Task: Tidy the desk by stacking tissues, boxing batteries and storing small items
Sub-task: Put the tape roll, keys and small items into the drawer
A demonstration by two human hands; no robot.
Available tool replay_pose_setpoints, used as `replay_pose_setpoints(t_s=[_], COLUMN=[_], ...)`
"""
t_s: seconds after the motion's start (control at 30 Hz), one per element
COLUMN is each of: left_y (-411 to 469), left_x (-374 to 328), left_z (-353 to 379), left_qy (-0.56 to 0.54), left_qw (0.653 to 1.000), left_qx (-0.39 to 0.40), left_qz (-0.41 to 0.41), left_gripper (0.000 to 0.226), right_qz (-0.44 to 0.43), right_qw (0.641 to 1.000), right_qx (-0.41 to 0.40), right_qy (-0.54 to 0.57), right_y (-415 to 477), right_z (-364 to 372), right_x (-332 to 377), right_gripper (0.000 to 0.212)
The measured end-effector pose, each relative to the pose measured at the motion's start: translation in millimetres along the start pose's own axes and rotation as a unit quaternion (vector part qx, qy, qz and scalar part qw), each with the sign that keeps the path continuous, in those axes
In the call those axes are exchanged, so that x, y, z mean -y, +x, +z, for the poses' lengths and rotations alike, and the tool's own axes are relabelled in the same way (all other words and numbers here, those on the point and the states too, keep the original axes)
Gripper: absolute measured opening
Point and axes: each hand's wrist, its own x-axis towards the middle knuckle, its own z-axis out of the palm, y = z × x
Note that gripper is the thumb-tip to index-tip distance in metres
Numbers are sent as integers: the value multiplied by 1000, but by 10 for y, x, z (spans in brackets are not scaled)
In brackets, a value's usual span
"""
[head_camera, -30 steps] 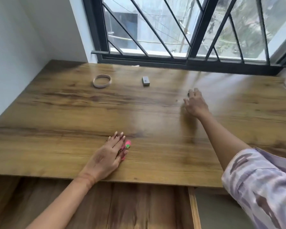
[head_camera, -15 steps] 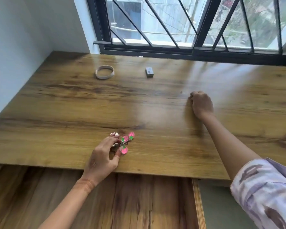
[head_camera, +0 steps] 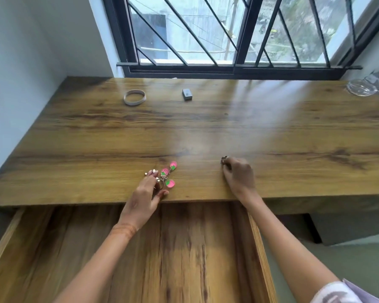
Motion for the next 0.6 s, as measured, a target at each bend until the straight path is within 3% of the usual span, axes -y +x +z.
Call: replay_pose_setpoints(t_s=[0.13, 0.33, 0.5, 0.6], left_y=[-25, -258, -560, -752], left_x=[-11, -181, -390, -588], left_z=[41, -18, -66, -79], left_qy=[14, -1, -129, -215], left_qw=[1000, 999, 989, 972], left_qx=[14, 41, 34, 44], left_qz=[-22, -32, -56, -83], left_gripper=[46, 51, 34, 11], right_qz=[2, 15, 68, 104], right_qw=[999, 993, 987, 984], right_qx=[-11, -23, -6, 6], right_qy=[36, 111, 143, 147], right_y=[-459, -1113, -1608, -1873], right_z=[-30, -165, -208, -227], right_x=[206, 526, 613, 594], right_gripper=[9, 21, 25, 25])
